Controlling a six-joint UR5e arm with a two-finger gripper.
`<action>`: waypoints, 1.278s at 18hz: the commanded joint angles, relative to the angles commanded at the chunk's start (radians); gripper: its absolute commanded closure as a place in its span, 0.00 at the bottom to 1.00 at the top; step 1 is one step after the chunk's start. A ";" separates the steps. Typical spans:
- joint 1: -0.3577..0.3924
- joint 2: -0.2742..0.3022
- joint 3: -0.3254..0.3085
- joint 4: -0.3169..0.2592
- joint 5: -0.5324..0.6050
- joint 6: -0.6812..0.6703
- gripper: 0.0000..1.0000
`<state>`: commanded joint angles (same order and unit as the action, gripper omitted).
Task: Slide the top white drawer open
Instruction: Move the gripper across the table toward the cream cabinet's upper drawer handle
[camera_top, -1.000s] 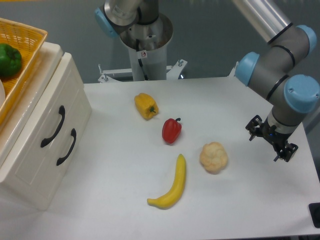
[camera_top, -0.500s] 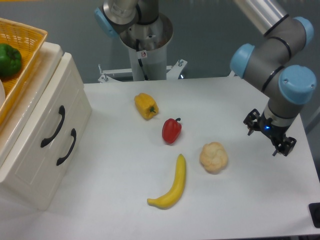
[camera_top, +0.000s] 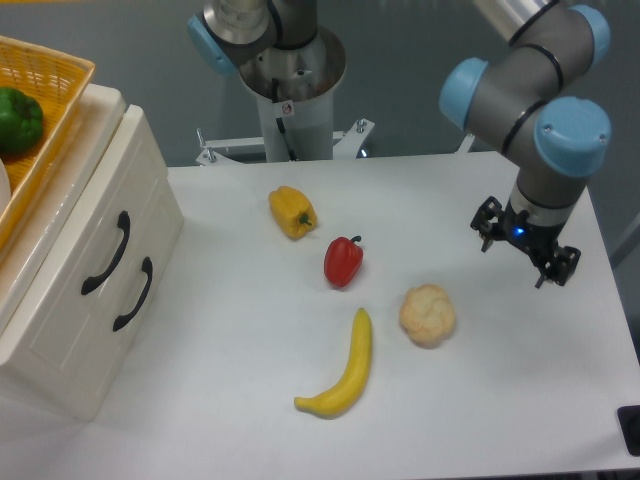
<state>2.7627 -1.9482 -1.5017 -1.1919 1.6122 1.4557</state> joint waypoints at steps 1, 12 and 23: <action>0.000 0.012 -0.014 0.000 -0.003 0.000 0.00; -0.058 0.121 -0.118 -0.047 0.078 -0.015 0.00; -0.227 0.173 -0.127 -0.109 -0.007 -0.419 0.00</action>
<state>2.5357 -1.7748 -1.6291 -1.3008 1.6049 1.0363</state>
